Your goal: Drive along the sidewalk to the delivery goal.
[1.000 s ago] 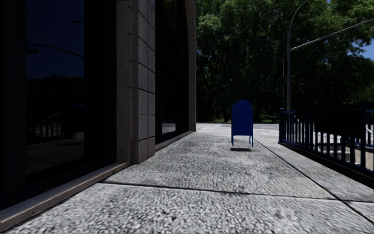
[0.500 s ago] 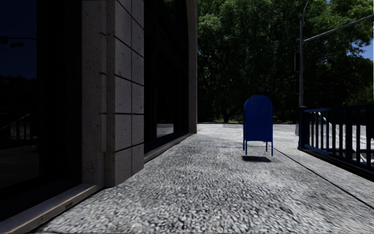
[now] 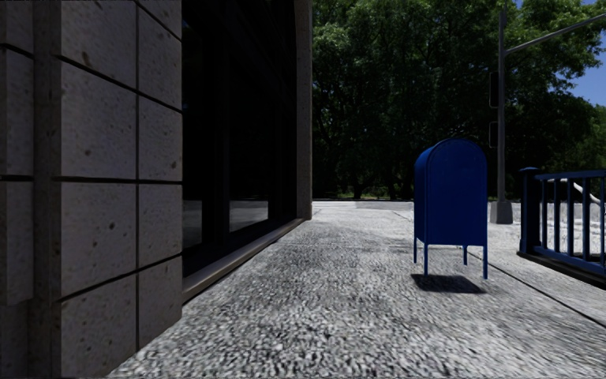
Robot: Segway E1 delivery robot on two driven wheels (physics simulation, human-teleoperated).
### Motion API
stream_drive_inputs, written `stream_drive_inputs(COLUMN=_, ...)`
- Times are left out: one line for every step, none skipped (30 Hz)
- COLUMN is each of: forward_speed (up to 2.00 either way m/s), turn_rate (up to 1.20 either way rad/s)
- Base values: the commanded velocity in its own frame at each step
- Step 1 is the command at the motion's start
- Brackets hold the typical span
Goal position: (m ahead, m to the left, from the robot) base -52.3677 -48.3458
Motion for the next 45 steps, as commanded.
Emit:
stream_drive_inputs(forward_speed=2.00, turn_rate=0.00)
stream_drive_inputs(forward_speed=2.00, turn_rate=-0.05)
stream_drive_inputs(forward_speed=2.00, turn_rate=-0.15)
stream_drive_inputs(forward_speed=2.00, turn_rate=-0.18)
stream_drive_inputs(forward_speed=2.00, turn_rate=-0.19)
stream_drive_inputs(forward_speed=2.00, turn_rate=-0.22)
stream_drive_inputs(forward_speed=2.00, turn_rate=-0.22)
stream_drive_inputs(forward_speed=2.00, turn_rate=-0.32)
stream_drive_inputs(forward_speed=2.00, turn_rate=-0.32)
stream_drive_inputs(forward_speed=2.00, turn_rate=-0.33)
stream_drive_inputs(forward_speed=2.00, turn_rate=-0.34)
stream_drive_inputs(forward_speed=2.00, turn_rate=-0.34)
stream_drive_inputs(forward_speed=2.00, turn_rate=-0.34)
stream_drive_inputs(forward_speed=2.00, turn_rate=-0.34)
stream_drive_inputs(forward_speed=2.00, turn_rate=-0.34)
stream_drive_inputs(forward_speed=2.00, turn_rate=-0.34)
stream_drive_inputs(forward_speed=2.00, turn_rate=-0.34)
stream_drive_inputs(forward_speed=2.00, turn_rate=-0.35)
stream_drive_inputs(forward_speed=2.00, turn_rate=-0.36)
stream_drive_inputs(forward_speed=2.00, turn_rate=-0.36)
stream_drive_inputs(forward_speed=2.00, turn_rate=-0.36)
stream_drive_inputs(forward_speed=2.00, turn_rate=-0.36)
stream_drive_inputs(forward_speed=2.00, turn_rate=-0.36)
stream_drive_inputs(forward_speed=2.00, turn_rate=-0.36)
stream_drive_inputs(forward_speed=2.00, turn_rate=-0.36)
stream_drive_inputs(forward_speed=2.00, turn_rate=-0.36)
stream_drive_inputs(forward_speed=2.00, turn_rate=-0.36)
stream_drive_inputs(forward_speed=2.00, turn_rate=-0.36)
stream_drive_inputs(forward_speed=2.00, turn_rate=-0.38)
stream_drive_inputs(forward_speed=1.94, turn_rate=-0.42)
stream_drive_inputs(forward_speed=1.87, turn_rate=-0.44)
stream_drive_inputs(forward_speed=1.21, turn_rate=-0.58)
stream_drive_inputs(forward_speed=1.15, turn_rate=-0.59)
stream_drive_inputs(forward_speed=1.12, turn_rate=-0.59)
stream_drive_inputs(forward_speed=1.10, turn_rate=-0.60)
stream_drive_inputs(forward_speed=1.10, turn_rate=-0.60)
stream_drive_inputs(forward_speed=1.10, turn_rate=-0.60)
stream_drive_inputs(forward_speed=1.10, turn_rate=-0.60)
stream_drive_inputs(forward_speed=1.10, turn_rate=-0.60)
stream_drive_inputs(forward_speed=1.10, turn_rate=-0.60)
stream_drive_inputs(forward_speed=1.10, turn_rate=-0.60)
stream_drive_inputs(forward_speed=1.10, turn_rate=-0.60)
stream_drive_inputs(forward_speed=1.10, turn_rate=-0.60)
stream_drive_inputs(forward_speed=1.10, turn_rate=-0.61)
stream_drive_inputs(forward_speed=1.10, turn_rate=-0.61)
